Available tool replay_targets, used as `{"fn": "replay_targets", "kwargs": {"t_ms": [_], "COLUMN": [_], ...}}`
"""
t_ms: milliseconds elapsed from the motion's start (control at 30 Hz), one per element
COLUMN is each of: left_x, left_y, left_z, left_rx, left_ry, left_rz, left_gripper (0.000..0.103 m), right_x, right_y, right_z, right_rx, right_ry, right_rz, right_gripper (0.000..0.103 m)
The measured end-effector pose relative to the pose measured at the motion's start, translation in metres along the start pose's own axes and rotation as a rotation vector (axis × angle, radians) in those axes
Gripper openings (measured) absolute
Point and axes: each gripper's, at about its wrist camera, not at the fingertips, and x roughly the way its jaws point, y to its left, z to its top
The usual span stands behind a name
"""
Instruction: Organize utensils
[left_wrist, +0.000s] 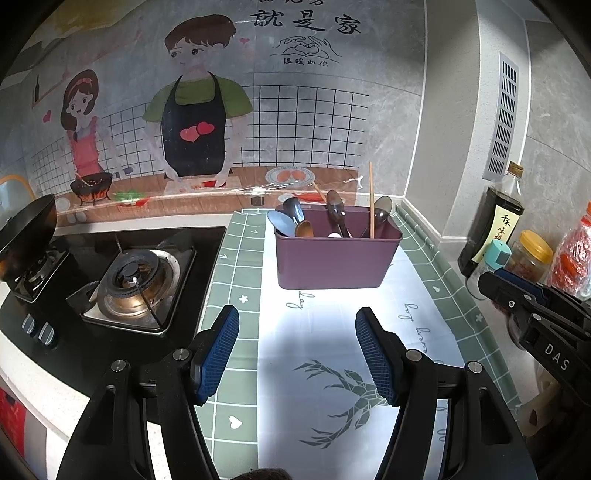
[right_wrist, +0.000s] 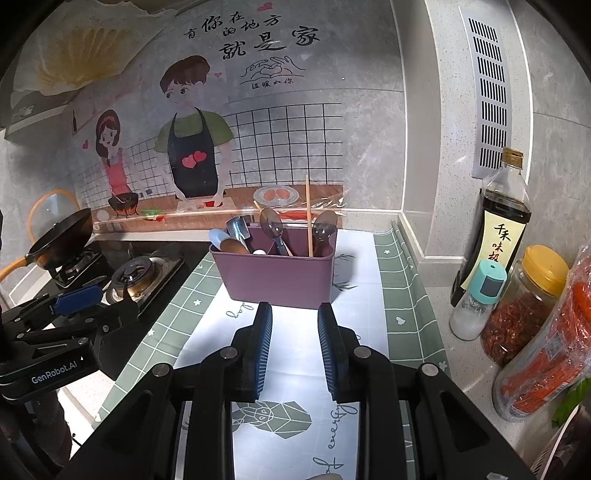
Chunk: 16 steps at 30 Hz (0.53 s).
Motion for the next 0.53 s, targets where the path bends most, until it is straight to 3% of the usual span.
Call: {"fn": "replay_targets", "kwargs": {"t_ms": [533], "left_x": [0.011], "left_y": [0.008], "left_z": [0.000], "left_rx": [-0.019], "left_ry": [0.027], "left_rz": [-0.012], "left_gripper": [0.066], "right_x": [0.006], "right_y": [-0.006], "right_z": [-0.002], "right_rx": [0.001], "right_ry": [0.001], "right_rz": [-0.031], "right_gripper": [0.029]}}
